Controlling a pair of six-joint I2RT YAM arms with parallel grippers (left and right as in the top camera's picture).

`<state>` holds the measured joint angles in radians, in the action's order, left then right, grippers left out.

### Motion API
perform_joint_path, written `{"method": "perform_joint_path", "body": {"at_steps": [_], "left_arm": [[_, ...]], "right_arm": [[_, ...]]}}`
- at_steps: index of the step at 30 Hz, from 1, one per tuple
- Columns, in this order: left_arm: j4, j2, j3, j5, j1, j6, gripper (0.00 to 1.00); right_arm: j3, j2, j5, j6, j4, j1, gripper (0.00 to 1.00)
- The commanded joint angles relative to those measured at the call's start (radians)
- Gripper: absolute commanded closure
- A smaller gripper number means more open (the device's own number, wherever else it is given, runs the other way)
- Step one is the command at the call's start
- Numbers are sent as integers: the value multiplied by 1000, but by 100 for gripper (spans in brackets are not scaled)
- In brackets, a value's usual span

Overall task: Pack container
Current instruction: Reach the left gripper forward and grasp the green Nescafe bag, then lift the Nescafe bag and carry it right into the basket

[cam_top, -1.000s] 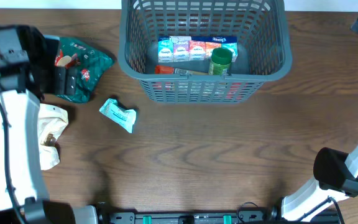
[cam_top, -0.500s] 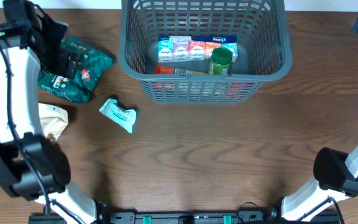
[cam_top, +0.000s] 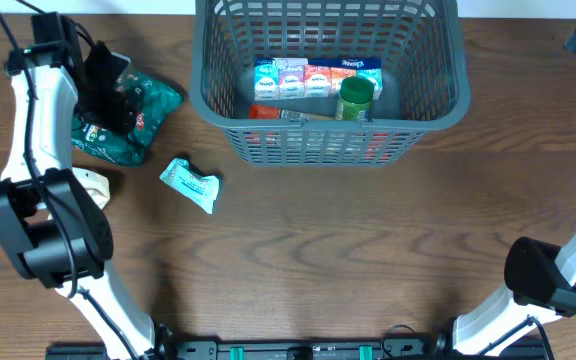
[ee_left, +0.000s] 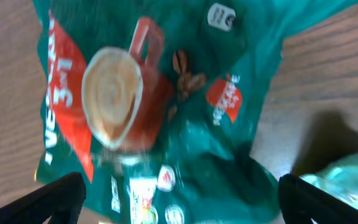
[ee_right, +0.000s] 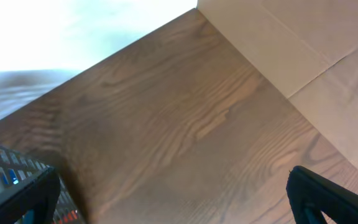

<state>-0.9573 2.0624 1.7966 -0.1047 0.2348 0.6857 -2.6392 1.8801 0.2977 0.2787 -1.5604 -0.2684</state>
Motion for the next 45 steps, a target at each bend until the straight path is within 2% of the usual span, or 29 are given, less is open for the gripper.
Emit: {"method": "perform_joint_path", "body": {"at_steps": [1,15,22,23,24,26,27,33,45], "left_arm": [[22,24,27,-20,6,48,2],[76,212,27,-19,17,60,2],[72,299,27,-45,16,-37,0],[69,302,27,-65,16,-36,8],[69,304,26,-72,16,-36,24],[70,304,26,-76,14,-36,81],[69,304,26,-76,14,-36,94],[27,304,26,-140,14,-36,94],[10,201,29,-137,16,-71,94]], "right_arm": [[1,3,1,13,-4,-5,1],[1,3,1,13,-4,-5,1],[1,3,1,13,-4,-5,1],[1,3,1,13,-4,-5,1],[1,3,1,13,-4,-5,1],[1,3,1,13,-4,-5,1],[1,3,1,13,-4,-5,1],[1,3,1,13,-4,-5,1],[1,3,1,13,-4,-5,1]]}}
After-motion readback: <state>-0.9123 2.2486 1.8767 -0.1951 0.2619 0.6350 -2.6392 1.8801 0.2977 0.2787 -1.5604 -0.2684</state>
